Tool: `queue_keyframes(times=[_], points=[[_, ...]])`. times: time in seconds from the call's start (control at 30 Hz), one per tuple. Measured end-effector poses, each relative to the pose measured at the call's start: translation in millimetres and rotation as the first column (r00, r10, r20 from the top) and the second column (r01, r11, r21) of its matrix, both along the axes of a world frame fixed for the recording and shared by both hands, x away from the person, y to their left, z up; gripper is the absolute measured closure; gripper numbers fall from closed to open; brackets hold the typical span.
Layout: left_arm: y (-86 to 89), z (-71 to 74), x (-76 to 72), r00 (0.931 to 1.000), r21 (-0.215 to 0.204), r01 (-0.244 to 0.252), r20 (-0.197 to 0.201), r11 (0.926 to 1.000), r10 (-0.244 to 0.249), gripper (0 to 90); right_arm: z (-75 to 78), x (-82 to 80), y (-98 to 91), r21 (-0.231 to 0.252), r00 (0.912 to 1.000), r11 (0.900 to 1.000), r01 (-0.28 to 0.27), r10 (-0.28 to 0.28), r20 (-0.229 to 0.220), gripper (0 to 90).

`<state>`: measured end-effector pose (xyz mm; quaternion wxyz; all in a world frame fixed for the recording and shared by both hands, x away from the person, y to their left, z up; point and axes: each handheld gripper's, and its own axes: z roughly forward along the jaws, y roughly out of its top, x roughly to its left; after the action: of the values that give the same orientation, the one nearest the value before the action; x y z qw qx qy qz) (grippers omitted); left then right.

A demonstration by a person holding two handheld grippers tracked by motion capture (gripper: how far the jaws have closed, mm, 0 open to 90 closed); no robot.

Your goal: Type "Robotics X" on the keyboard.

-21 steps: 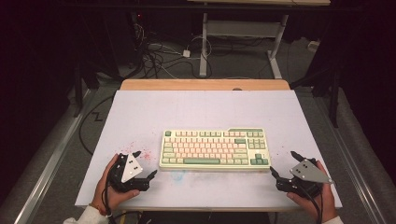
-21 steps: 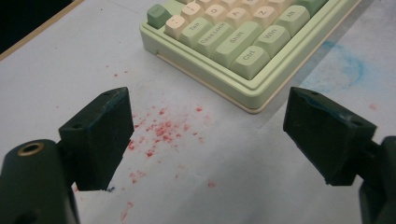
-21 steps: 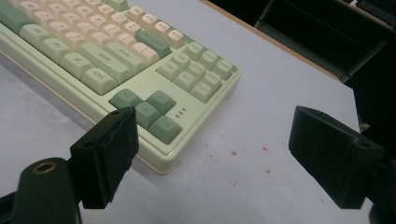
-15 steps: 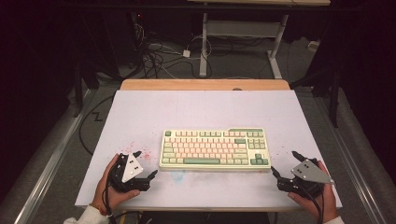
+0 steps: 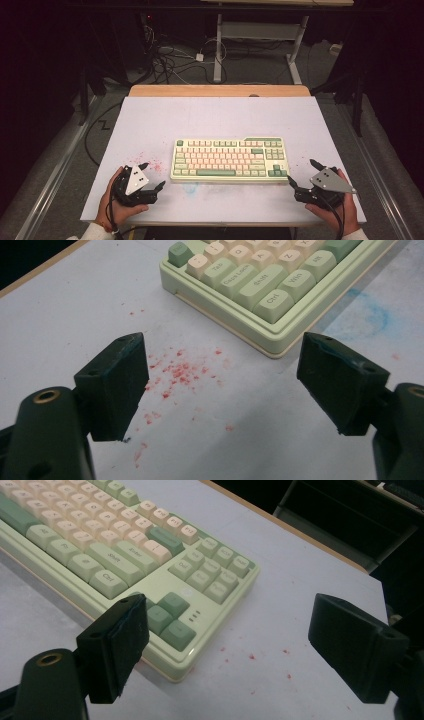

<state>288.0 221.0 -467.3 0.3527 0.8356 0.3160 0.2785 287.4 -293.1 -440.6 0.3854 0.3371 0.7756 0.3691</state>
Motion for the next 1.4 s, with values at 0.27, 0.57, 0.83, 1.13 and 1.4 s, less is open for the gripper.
queue_keyframes(times=[0.27,0.57,0.83,1.13,1.4], points=[[-3.1,6.6,5.4,0.9998,-0.002,0.015,0.010,0.9999,-0.015,23.8,6.5,5.0,3.6,0.034,0.9987,0.9983,-0.048,0.048,-0.017,22.8],[-14.9,17.7,13.0,0.9988,-0.037,0.046,-0.014,0.9983,-0.046,27.8,17.3,12.9,14.7,0.057,0.9969,0.9961,-0.068,0.070,-0.034,35.3],[-19.7,23.0,22.3,0.9981,-0.074,0.039,-0.044,0.9965,-0.043,34.7,25.0,21.4,30.7,0.059,0.9893,0.9898,-0.130,0.133,-0.060,58.8],[-26.4,25.1,28.3,0.9989,-0.069,0.037,-0.027,0.9969,-0.039,23.4,25.9,31.9,45.8,0.058,0.9780,0.9825,-0.177,0.182,-0.102,73.1],[-30.6,26.9,31.5,0.9987,-0.065,0.046,-0.017,0.9968,-0.047,21.0,27.2,41.0,57.7,0.070,0.9660,0.9739,-0.216,0.224,-0.130,87.7]])
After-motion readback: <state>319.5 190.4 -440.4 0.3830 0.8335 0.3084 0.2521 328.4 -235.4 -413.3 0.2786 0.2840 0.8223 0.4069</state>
